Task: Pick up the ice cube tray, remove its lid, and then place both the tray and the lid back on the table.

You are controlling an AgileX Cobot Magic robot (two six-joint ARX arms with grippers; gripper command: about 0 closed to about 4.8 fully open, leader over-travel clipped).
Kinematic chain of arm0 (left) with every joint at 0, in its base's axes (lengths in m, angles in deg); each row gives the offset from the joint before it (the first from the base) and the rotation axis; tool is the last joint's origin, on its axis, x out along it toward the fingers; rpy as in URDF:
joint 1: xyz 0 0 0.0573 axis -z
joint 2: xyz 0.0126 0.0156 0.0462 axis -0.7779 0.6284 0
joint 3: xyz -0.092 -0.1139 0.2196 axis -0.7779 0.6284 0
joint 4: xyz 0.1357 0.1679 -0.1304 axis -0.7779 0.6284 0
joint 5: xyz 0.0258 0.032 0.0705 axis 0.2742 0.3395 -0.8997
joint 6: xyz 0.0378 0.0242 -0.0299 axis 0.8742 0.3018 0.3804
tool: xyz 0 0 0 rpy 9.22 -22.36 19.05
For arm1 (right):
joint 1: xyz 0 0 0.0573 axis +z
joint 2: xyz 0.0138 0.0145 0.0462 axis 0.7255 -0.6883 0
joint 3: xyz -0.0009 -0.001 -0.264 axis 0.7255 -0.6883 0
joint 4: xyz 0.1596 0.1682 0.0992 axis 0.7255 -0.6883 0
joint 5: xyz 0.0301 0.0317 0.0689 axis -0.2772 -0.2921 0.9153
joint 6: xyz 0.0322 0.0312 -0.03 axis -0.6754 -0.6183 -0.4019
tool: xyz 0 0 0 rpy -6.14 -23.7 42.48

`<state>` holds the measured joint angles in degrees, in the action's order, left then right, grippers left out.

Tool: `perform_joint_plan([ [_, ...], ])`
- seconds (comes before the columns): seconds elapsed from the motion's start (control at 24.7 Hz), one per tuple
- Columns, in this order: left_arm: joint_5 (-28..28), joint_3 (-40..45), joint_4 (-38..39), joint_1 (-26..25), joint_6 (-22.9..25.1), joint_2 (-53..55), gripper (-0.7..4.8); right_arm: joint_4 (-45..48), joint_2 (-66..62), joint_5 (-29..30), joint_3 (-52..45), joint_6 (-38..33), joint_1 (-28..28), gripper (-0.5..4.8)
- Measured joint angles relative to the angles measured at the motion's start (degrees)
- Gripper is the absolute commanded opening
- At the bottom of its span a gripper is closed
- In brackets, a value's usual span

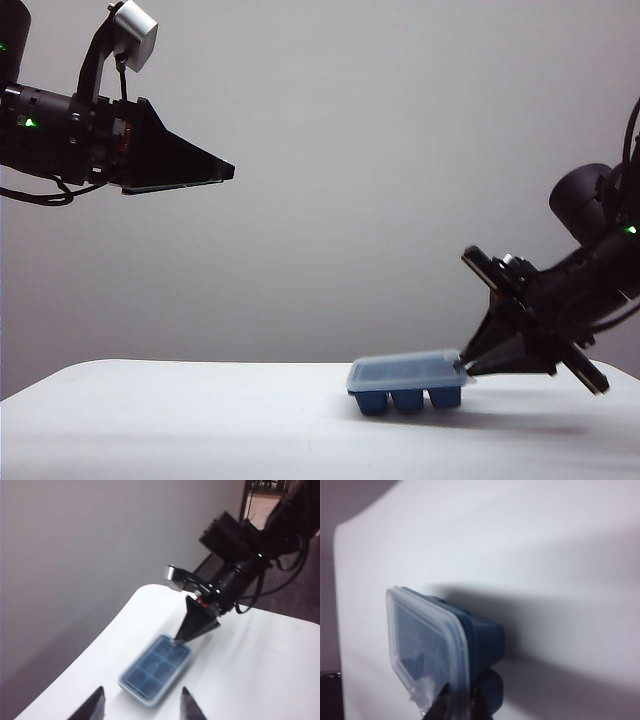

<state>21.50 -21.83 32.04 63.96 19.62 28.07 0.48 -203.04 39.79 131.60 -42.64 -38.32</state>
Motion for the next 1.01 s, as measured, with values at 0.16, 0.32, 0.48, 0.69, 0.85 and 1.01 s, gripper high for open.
perform_joint_plan([
  [0.16, 0.0, 0.0, -0.13, -0.02, 1.51, 0.0, 4.79, -0.9, 0.39, 4.63, 3.32, -0.87, -0.04, -0.07],
  [0.32, 0.0, 0.0, -1.25, -0.02, 2.84, 0.0, 4.79, -2.62, 3.45, 9.99, 6.23, -2.56, -0.02, -0.07],
  [0.48, 0.04, 0.0, -1.53, -0.02, 5.27, 0.0, 4.79, -4.83, 7.5, 15.82, 7.3, -2.95, -0.04, -0.07],
  [0.69, 0.02, 0.0, -1.57, -0.02, 7.89, 0.0, 4.79, -6.56, 12.94, 26.03, 8.0, -6.32, 0.09, -0.07],
  [0.85, 0.24, 0.0, -1.55, 0.22, 8.11, 0.0, 4.79, -6.73, 15.98, 31.23, 8.07, -8.85, 0.87, -0.07],
  [1.01, 1.38, 0.0, -1.62, 1.4, 8.11, 0.0, 4.79, -6.91, 17.16, 33.92, 8.11, -10.23, 3.06, -0.07],
])
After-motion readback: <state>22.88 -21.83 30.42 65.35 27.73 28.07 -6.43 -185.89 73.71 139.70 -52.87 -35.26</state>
